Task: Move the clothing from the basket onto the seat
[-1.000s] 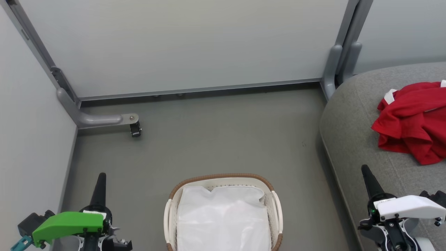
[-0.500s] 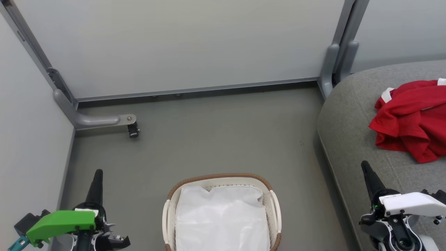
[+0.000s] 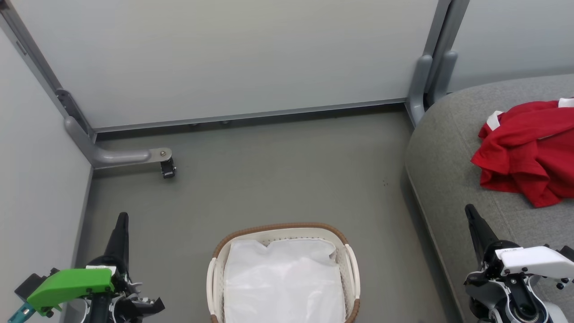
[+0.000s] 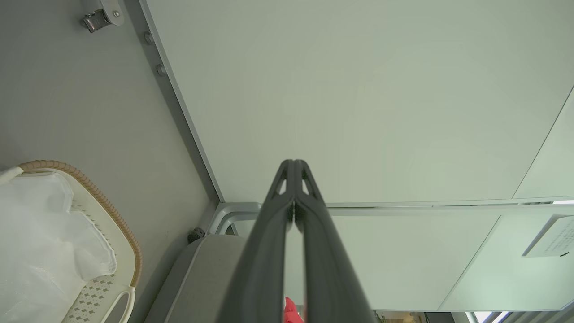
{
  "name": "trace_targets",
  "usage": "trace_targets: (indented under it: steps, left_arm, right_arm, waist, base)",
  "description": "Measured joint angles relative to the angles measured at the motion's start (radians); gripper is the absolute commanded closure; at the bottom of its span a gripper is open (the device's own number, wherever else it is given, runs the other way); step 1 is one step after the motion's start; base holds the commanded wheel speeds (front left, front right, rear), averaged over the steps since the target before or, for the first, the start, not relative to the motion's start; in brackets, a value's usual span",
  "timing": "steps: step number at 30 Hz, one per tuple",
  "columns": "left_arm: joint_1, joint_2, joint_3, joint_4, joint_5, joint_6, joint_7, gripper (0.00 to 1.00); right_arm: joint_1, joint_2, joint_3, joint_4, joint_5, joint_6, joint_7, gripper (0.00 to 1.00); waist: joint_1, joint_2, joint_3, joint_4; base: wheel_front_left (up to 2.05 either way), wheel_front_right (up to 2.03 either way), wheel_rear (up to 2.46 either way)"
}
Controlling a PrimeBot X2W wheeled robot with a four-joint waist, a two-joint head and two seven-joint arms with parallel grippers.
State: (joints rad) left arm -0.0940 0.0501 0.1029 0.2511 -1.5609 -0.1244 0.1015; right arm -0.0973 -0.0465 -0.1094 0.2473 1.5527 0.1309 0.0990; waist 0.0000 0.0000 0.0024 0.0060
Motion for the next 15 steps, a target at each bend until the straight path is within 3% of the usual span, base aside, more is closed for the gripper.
trace_targets:
  steps: [15]
  left_arm:
    - [-0.01,-0.001,0.013,-0.005,-0.049,-0.004,0.013,1.0]
  right_arm:
    - [-0.007,-0.001,-0.004,-0.001,0.058,0.0,0.016,1.0]
  waist:
    - [0.0,0.0,0.001,-0.006]
  base:
    - [0.0,0.0,0.0]
